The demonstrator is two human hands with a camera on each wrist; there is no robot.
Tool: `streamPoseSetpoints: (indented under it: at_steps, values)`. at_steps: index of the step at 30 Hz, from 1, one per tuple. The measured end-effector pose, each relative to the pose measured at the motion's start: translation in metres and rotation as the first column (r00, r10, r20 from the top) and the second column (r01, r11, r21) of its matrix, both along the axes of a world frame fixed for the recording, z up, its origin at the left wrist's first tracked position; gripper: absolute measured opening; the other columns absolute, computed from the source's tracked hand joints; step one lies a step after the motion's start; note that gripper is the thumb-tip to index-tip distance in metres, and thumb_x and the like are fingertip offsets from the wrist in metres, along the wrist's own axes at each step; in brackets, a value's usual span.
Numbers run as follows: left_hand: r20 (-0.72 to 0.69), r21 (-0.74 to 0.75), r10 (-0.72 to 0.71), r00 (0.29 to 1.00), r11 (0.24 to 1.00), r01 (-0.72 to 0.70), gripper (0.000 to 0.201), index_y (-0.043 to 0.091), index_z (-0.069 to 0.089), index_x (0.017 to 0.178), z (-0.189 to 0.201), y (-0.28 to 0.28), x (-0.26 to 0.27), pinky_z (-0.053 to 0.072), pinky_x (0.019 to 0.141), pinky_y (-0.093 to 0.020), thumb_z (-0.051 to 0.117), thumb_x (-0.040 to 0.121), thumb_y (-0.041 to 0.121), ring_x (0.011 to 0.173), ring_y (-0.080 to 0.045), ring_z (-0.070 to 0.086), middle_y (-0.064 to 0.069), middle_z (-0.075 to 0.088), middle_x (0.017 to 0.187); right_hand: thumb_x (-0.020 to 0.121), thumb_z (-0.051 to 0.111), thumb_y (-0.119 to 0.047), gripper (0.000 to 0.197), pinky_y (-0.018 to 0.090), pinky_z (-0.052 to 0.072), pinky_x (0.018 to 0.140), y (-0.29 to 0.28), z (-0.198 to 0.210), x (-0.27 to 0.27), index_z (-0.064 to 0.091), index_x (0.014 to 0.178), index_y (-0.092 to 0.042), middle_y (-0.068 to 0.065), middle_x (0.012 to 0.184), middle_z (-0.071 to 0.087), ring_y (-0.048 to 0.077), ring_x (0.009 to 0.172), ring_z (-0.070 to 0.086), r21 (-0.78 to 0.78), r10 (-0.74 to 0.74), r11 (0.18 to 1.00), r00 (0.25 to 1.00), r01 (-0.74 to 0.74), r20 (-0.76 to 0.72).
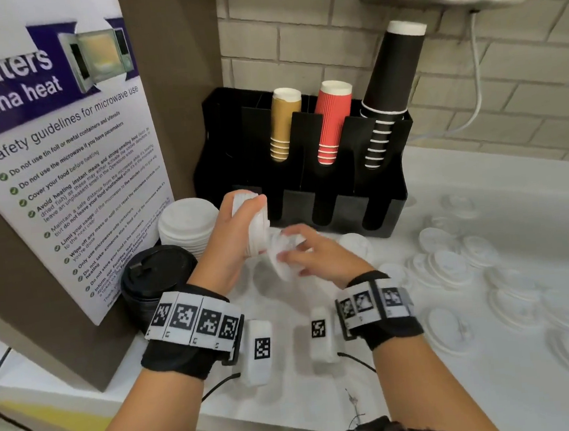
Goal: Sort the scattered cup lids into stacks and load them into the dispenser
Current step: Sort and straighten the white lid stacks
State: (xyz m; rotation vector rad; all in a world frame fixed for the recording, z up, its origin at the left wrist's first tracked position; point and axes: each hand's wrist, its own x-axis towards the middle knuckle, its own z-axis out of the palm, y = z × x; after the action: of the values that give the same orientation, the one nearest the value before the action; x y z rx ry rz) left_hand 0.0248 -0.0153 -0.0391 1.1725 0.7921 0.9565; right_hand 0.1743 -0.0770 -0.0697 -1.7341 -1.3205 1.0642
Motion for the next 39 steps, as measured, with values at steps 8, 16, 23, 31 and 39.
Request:
streamPoseSetpoints:
  at_steps: [8,16,23,31,39]
  values:
    - [-0.013,-0.031,-0.15,0.989,0.988,0.149,0.031,0.026,0.056,0.113,-0.009,-0.015,0.009,0.051,0.07,-0.027,0.055,0.091,0.048,0.087,-0.008,0.068,0.004,0.068,0.097,0.081,0.064,-0.006,0.048,0.028,0.055,0.079,-0.017,0.028,0.002,0.057,0.123,-0.029,0.01,0.116,0.061,0.02,0.102,0.063,0.346,0.065,0.936,0.938,0.06,-0.339]
    - [0.051,-0.068,-0.128,0.99,0.989,0.131,0.053,0.026,0.048,0.125,-0.007,-0.02,0.015,0.053,0.089,-0.044,0.051,0.083,0.058,0.108,-0.026,0.065,-0.013,0.064,0.12,0.078,0.073,-0.01,0.049,0.033,0.055,0.085,-0.021,0.025,-0.002,0.058,0.118,-0.034,-0.004,0.112,0.061,0.013,0.101,0.063,0.385,0.041,0.922,0.972,0.052,-0.23]
    - [0.069,-0.057,-0.034,0.997,0.998,0.038,0.038,0.022,0.051,0.118,-0.005,-0.019,0.011,0.053,0.075,-0.041,0.063,0.087,0.04,0.105,-0.029,0.064,-0.013,0.063,0.118,0.086,0.068,-0.023,0.04,0.033,0.055,0.085,-0.007,0.025,-0.003,0.058,0.123,-0.036,-0.001,0.114,0.064,0.016,0.106,0.063,0.385,0.113,0.923,0.968,-0.018,-0.225]
    - [0.104,-0.084,0.177,0.979,0.982,-0.169,0.013,0.028,0.051,0.103,0.006,-0.01,0.016,0.049,0.091,-0.05,0.058,0.093,0.023,0.1,-0.022,0.055,-0.002,0.054,0.101,0.098,0.046,-0.021,0.037,0.037,0.04,0.101,0.064,-0.009,-0.019,0.051,0.133,-0.012,0.012,0.126,0.056,0.03,0.118,0.05,-0.063,0.19,0.98,0.799,-0.188,0.57]
    - [0.096,-0.083,0.136,0.986,0.988,-0.128,0.013,0.032,0.052,0.099,0.008,-0.008,0.016,0.049,0.092,-0.048,0.057,0.094,0.021,0.1,-0.021,0.055,0.0,0.055,0.102,0.095,0.051,-0.028,0.059,0.047,0.038,0.103,0.089,-0.02,-0.025,0.024,0.148,-0.025,0.012,0.146,0.025,0.035,0.131,0.031,-0.276,0.228,0.96,0.674,-0.037,0.702]
